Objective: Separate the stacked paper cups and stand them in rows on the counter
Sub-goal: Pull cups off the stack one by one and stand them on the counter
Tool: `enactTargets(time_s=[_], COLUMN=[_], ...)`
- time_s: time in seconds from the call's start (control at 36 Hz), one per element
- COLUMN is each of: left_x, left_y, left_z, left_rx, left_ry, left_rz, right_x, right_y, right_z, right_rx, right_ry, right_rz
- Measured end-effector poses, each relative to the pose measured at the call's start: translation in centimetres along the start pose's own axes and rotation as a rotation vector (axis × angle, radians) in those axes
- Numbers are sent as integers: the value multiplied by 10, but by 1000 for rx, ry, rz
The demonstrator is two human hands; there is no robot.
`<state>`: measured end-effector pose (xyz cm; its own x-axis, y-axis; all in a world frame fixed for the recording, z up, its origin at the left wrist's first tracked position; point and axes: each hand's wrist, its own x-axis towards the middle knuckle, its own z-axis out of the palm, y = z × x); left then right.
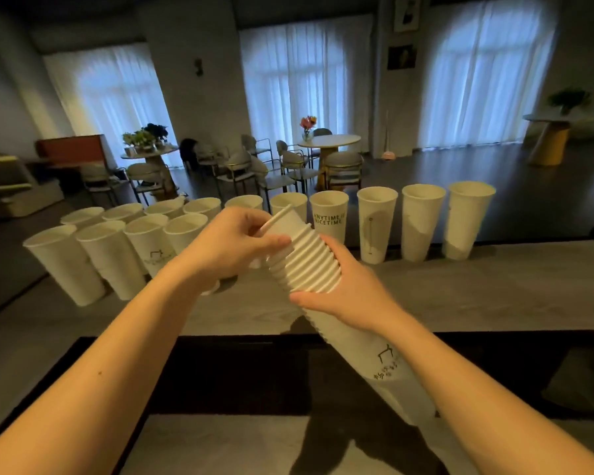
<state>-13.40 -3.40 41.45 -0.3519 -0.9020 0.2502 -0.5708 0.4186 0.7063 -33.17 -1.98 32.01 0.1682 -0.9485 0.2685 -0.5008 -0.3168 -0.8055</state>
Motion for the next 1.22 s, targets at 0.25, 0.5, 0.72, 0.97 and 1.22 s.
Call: enactTargets(time_s=[0.25, 0.5, 0.72, 0.97, 1.22], left_x=[28, 76, 93, 96, 63], left_y=[-25, -109, -138, -124, -39], left_z=[-58, 7, 11, 1, 30], left_rx=[197, 754, 868, 562, -56], left_ry=[601, 234, 231, 381, -339], left_rz=[126, 111, 155, 144, 150], right_x=[23, 27, 36, 38, 28], right_y=[17, 36, 39, 35, 33], right_z=[-4, -3, -2, -3, -12], right_rx=[2, -11, -3, 9, -55], right_ry=[45, 78, 86, 96, 86], right_rz=[102, 169, 149, 134, 157])
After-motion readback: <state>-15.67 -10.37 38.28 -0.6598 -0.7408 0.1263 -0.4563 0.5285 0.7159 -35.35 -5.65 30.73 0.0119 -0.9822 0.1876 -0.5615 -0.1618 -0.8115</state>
